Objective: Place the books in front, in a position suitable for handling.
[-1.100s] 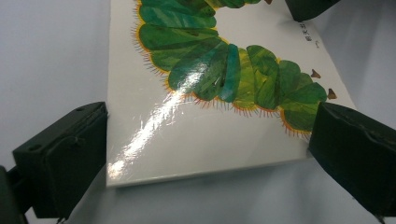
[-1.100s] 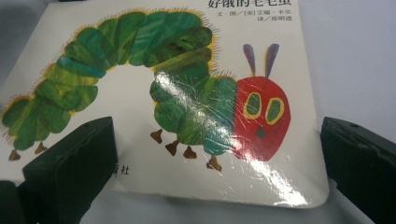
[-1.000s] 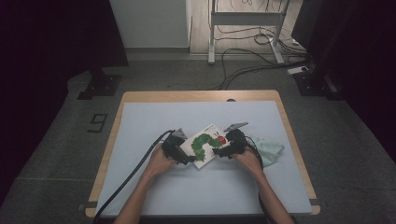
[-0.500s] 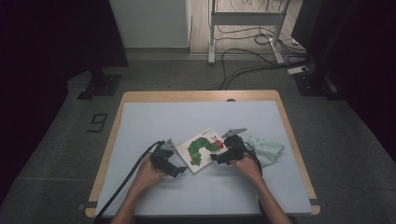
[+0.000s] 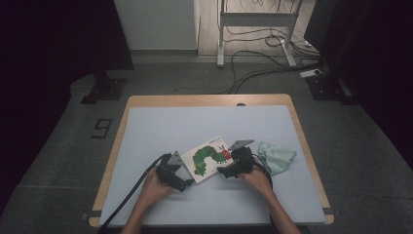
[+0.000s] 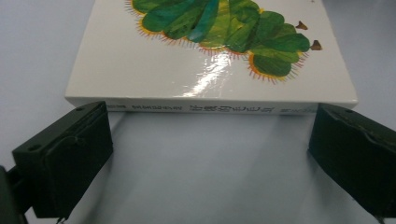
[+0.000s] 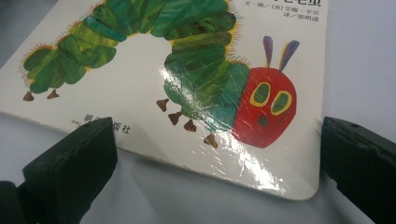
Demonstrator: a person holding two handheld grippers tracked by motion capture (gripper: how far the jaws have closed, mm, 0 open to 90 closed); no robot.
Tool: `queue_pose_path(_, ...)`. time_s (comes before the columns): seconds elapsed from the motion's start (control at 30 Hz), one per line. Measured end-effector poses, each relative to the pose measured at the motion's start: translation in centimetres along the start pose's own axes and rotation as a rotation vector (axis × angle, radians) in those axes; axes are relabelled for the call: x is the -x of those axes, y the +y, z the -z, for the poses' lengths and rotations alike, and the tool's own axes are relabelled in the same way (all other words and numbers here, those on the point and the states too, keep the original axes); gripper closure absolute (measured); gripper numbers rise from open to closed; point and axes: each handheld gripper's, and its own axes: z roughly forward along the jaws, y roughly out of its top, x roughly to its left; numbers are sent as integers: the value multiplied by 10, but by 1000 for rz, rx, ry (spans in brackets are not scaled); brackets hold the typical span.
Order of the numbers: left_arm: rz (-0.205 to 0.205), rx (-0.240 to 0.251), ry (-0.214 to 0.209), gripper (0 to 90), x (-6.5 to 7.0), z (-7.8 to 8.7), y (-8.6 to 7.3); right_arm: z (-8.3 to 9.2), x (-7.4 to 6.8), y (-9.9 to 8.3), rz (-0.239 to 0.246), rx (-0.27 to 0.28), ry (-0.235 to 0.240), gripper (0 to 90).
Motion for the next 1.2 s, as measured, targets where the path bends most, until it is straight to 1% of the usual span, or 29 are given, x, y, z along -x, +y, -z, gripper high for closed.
queue_pose_path(0.1,-6,2,-4,0,3,3,-4,0,-4,-1,8,3,-2,0)
queue_pose_path(0.23,-17,3,-13,0,7,8,-9,1,-12,-5,33,4,0,0)
queue_pose_path(0.4,-26,1,-19,0,10,11,-12,3,-18,-7,29,7,2,0)
queue_pose_path(0.43,-28,2,-23,0,12,13,-15,4,-21,-9,36,7,5,0)
queue_pose_path(0.63,-35,0,-26,0,16,17,-19,6,-29,-14,40,16,12,0)
queue_pose_path(0.7,-34,2,-27,0,19,18,-21,7,-31,-15,39,17,12,0)
queue_pose_path(0.77,-41,-1,-31,0,23,22,-25,8,-36,-17,52,16,16,0)
queue_pose_path(0.8,-41,-1,-31,0,23,22,-25,8,-36,-17,52,16,16,0)
queue_pose_path(0.87,-41,1,-34,0,27,25,-29,10,-41,-20,55,13,22,0)
queue_pose_path(0.9,-41,1,-34,0,27,25,-29,10,-41,-20,55,13,22,0)
queue_pose_path(0.97,-41,3,-33,0,32,27,-32,12,-46,-22,56,14,27,0)
queue_pose_path(1.0,-41,3,-33,0,32,27,-32,12,-46,-22,56,14,27,0)
queue_pose_path(1.13,-45,2,-37,0,39,31,-37,15,-54,-27,56,15,30,0)
queue_pose_path(1.17,-45,2,-37,0,39,31,-37,15,-54,-27,56,15,30,0)
queue_pose_path(1.2,-45,3,-37,0,39,32,-37,16,-57,-28,54,16,30,0)
